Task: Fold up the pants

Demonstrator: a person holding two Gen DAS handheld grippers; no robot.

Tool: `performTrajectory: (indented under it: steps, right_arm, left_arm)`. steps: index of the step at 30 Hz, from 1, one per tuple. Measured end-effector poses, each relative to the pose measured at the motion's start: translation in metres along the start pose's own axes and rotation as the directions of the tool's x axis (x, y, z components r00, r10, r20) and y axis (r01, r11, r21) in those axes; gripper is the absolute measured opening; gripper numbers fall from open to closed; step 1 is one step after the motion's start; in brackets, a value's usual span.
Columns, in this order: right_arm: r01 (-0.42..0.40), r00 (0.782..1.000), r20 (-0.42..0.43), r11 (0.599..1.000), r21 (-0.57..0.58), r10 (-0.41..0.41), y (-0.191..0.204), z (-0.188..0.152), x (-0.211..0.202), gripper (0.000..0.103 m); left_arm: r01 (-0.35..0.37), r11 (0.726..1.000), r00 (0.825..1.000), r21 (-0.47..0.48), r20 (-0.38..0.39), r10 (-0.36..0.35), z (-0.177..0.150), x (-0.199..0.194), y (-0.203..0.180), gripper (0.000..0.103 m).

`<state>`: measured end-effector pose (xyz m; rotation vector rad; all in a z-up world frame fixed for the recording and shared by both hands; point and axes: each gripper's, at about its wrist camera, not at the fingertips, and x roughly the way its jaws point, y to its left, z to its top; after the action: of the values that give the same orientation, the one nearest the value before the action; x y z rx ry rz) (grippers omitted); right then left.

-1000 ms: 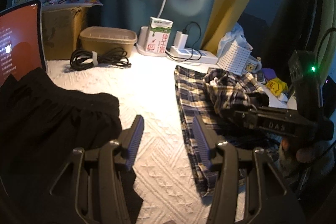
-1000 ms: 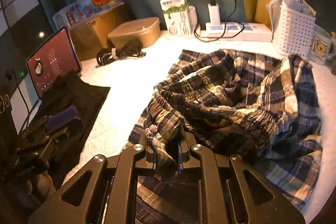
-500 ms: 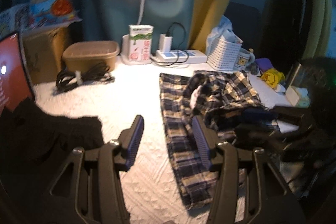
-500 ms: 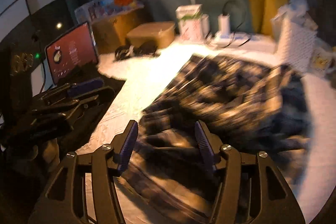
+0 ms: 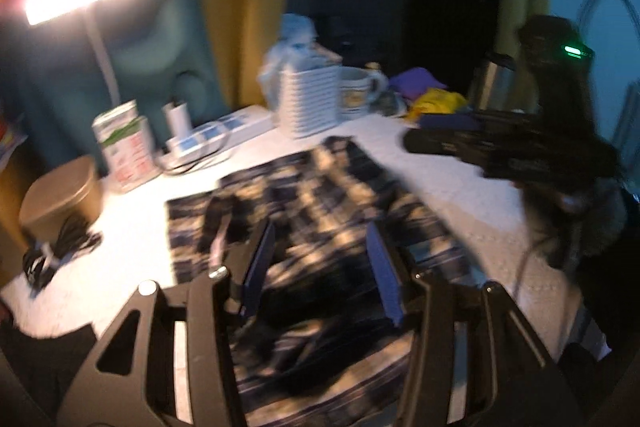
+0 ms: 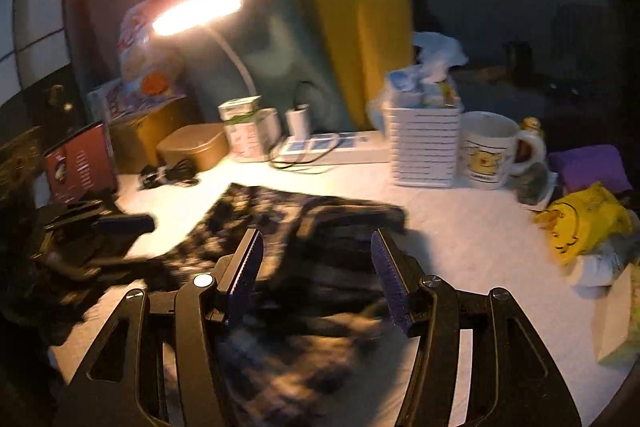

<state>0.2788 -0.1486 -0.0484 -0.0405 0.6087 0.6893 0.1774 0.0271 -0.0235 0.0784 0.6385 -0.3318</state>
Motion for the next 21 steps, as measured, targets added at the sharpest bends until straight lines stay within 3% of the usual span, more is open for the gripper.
performTrajectory:
  steps: [7,11,13,16,19,21]
  right_arm:
    - [0.026,0.999,0.019,0.997,0.075,-0.028,-0.033,-0.017,0.008,0.060]
    - [0.047,0.999,0.014,0.995,0.089,-0.049,-0.040,-0.029,0.007,0.060]
    - [0.060,0.998,0.011,0.995,0.082,-0.061,-0.040,-0.035,0.005,0.060]
    - [0.061,0.998,0.010,0.995,0.083,-0.062,-0.041,-0.039,0.002,0.060]
    - [0.043,0.999,0.020,0.997,0.071,-0.045,-0.036,-0.040,0.000,0.060]
    - [0.041,0.999,0.017,0.998,0.054,-0.041,-0.032,-0.041,0.001,0.060]
  left_arm:
    - [-0.001,0.997,0.997,0.078,-0.074,0.006,0.002,0.037,-0.037,0.063]
    - [-0.119,0.992,0.980,0.037,-0.156,0.123,0.000,0.071,-0.030,0.063]
    - [-0.129,0.991,0.976,-0.026,-0.183,0.122,-0.004,0.081,-0.016,0.063]
    - [-0.106,0.989,0.984,-0.104,-0.156,0.089,-0.008,0.083,0.002,0.062]
    - [-0.141,0.981,0.984,-0.135,-0.132,0.123,-0.009,0.076,0.018,0.029]
    - [-0.158,0.971,0.985,-0.182,-0.104,0.140,-0.007,0.066,0.033,0.020]
